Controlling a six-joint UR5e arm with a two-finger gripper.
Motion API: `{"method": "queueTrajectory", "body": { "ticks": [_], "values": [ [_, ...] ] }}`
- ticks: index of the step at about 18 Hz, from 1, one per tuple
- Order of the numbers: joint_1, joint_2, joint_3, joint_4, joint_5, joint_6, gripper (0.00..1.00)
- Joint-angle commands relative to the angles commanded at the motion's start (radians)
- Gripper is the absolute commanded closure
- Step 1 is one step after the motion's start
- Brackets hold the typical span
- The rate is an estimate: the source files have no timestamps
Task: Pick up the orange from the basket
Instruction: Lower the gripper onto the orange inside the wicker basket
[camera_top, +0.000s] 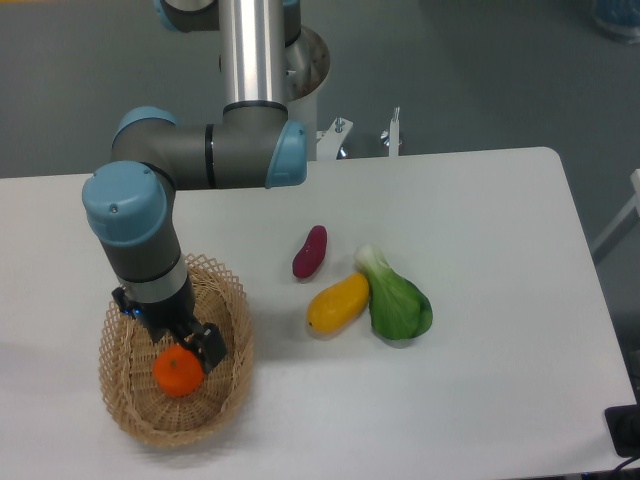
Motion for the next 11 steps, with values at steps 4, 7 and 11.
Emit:
{"method": "queueTrajectory", "body": {
  "ticks": [4,7,11],
  "values": [
    [0.0,-0.003,0.0,0.003,0.0,-0.003,0.0],
    [0.0,-0.003,0.0,0.003,0.0,-0.02,0.0],
    [0.0,-0.002,0.0,0.003,0.0,-0.035,0.0]
  ]
}}
